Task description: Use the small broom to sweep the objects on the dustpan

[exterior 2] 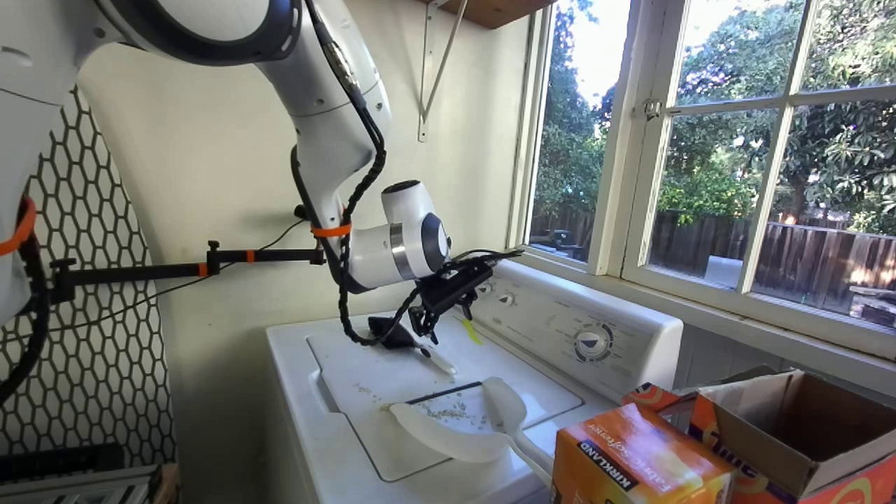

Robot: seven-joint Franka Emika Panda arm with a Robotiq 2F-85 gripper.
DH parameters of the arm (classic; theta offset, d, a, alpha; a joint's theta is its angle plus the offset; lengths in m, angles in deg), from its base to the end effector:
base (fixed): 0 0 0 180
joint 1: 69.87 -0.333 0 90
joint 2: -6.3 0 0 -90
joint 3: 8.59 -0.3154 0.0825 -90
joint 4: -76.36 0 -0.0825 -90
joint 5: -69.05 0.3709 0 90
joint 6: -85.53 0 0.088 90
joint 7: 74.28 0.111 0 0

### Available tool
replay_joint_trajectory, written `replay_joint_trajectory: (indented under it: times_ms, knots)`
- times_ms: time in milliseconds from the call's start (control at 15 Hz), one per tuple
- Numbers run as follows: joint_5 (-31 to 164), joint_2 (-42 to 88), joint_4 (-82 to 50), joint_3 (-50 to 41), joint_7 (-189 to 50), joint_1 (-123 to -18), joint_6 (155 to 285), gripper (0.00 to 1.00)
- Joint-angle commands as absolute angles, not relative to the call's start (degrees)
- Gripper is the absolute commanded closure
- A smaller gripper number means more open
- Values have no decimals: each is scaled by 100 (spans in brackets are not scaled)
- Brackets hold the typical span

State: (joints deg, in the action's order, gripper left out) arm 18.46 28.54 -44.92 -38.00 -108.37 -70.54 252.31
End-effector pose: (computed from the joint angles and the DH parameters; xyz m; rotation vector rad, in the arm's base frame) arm 0.4964 0.3272 0.3008 1.6916 2.2638 0.6783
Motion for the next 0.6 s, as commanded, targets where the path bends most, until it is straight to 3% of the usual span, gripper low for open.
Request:
replay_joint_trajectory:
  times_ms: [0,533]
  knots:
    - [2647,2449,-4688,-4244,-10927,-6793,24713,0]
    - [3863,1920,-4723,-4768,-10665,-6592,24195,0]
